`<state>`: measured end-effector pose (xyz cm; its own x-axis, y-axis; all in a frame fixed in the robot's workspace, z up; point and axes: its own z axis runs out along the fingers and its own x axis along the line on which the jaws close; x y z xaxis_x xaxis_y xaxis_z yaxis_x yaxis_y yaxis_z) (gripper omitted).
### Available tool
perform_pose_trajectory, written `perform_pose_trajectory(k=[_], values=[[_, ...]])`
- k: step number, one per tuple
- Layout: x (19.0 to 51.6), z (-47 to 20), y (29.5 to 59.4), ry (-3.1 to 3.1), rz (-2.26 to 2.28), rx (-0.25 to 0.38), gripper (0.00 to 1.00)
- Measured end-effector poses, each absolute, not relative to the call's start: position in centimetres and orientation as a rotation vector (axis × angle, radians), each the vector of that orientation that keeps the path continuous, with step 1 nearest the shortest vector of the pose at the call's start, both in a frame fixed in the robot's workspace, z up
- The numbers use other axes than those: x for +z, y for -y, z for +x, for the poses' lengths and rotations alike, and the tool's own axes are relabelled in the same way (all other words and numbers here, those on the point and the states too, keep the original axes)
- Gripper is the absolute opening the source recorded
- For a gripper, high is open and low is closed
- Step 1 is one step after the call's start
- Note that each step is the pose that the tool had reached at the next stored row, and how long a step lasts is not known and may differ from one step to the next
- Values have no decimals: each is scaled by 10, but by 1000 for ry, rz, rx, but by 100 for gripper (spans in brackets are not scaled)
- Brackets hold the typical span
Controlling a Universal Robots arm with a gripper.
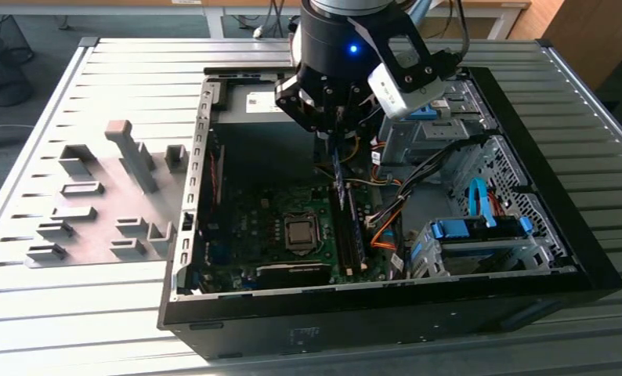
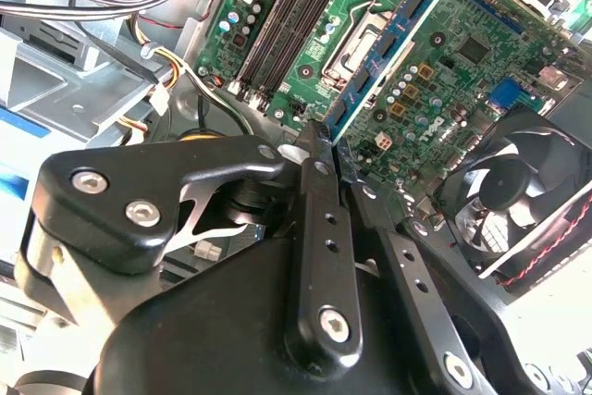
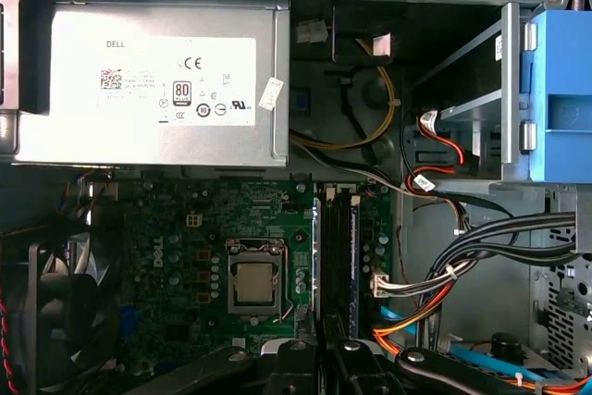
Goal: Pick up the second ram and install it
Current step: 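Insert the second ram into the second slot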
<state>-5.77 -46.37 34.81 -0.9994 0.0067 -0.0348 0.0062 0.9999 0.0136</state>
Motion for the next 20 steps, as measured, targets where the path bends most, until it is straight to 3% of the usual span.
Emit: perform_pose_trajectory(k=[20], values=[[319,-58,466,-3109,-6,21,14]])
